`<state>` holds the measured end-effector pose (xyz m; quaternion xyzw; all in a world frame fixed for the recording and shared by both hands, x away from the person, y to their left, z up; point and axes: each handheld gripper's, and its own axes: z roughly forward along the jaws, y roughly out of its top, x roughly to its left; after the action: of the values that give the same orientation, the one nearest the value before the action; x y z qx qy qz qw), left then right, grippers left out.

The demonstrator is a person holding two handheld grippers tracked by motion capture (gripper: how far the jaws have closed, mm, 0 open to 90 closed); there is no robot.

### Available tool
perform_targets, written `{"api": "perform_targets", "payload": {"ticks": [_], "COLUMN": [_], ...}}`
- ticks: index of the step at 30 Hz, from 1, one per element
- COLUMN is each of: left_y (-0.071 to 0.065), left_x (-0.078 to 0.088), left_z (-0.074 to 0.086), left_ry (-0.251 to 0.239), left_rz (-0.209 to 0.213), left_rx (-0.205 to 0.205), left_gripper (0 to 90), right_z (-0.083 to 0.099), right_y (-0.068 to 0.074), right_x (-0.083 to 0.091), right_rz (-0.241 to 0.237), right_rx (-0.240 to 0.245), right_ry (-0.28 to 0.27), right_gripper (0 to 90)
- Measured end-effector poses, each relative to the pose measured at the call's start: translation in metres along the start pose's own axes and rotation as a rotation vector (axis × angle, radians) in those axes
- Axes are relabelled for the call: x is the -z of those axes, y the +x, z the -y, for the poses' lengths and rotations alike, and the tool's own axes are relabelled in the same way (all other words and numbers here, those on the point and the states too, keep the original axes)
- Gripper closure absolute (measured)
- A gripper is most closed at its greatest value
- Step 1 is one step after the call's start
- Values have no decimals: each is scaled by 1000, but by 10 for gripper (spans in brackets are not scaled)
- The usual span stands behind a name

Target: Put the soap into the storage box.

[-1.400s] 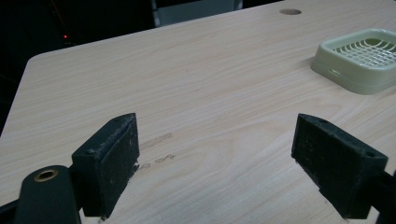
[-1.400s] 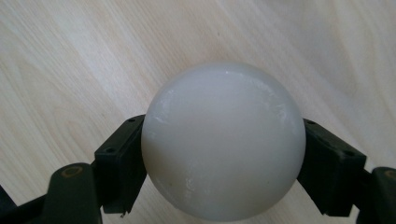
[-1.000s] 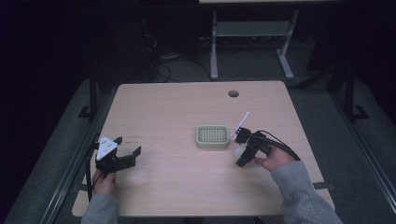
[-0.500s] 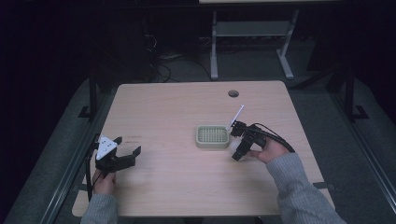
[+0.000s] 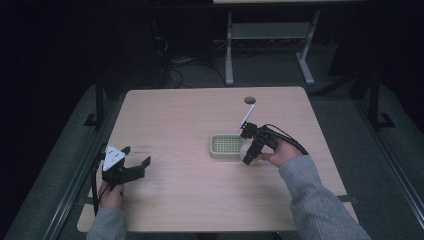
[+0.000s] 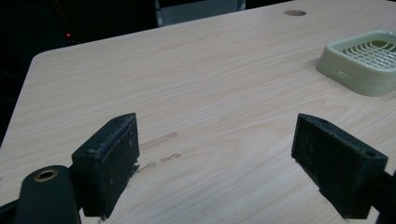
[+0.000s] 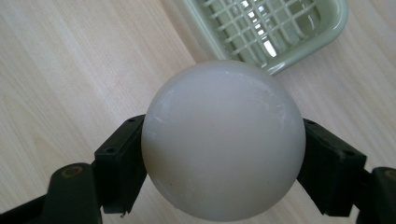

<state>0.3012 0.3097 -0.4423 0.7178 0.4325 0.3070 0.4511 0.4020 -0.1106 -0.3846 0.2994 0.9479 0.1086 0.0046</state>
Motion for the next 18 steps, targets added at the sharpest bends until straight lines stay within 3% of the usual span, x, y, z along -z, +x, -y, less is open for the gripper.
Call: {"api": "perform_targets", "payload": {"ticks": [18], "left_y": [0], "left_x": [-1], "left_z": [0], "left_ry": [5], "left_rz": [3], "left_rx": [5], "left_gripper": [148], "right_z": [-32], "right_y": [-7], "right_x": [2], "right_rz": [1], "right_rx": [11], "right_ry": [5], "right_gripper": [236]}}
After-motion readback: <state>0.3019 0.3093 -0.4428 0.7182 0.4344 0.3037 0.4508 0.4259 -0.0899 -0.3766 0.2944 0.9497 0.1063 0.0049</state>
